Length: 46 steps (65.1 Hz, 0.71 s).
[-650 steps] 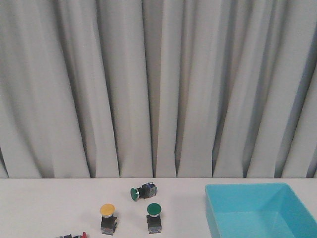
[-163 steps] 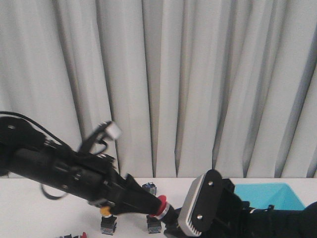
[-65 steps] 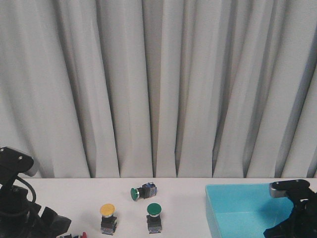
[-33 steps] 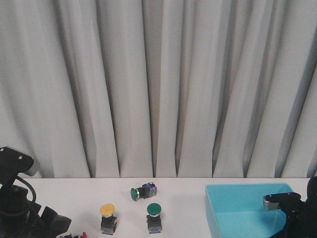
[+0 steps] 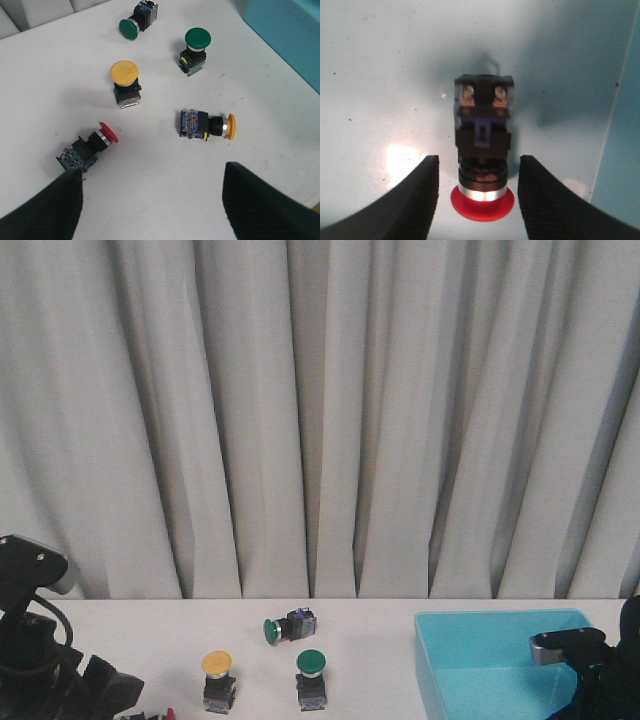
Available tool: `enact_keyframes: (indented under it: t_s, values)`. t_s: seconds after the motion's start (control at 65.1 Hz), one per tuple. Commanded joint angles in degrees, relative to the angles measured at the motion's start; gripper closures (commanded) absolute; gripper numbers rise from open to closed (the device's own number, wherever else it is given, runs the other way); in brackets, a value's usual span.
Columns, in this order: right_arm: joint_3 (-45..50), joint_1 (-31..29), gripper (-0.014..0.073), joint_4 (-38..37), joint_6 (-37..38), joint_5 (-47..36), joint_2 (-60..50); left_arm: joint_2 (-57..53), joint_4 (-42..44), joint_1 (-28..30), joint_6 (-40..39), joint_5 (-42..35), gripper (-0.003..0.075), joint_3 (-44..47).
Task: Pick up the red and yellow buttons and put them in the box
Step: 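Release the red button in the box and raise the right gripper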
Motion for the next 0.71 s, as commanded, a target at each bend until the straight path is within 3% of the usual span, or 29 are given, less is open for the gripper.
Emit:
enact_keyframes:
  t_s: [0.0,0.23,0.476,0.691]
  values:
    - [-1.52,-0.29,0.0206,-0.24,-0.5,-0.81,-3.7,-1.58,-1.6,-0.02,-0.53,-3.02,0.0166,-1.32]
    - [-0.78,-0.48,0.0218,1.6,0.82,0.76,-11.85,-1.58,-1.55,-0.02,-0.53,-3.03,0.0166,-1.32]
    - [8.91,-0.39,0.0246,1.87,0.38,-4.97,-28.34,-1.58,-1.49,-0.02,-0.47,-3.03,0.0166,-1.32]
    - [13.03,-0.35,0.0256,2.31,-0.24,-2.24,-40.2,-1.58,-1.49,-0.02,-0.37,-3.44,0.0166,-1.32]
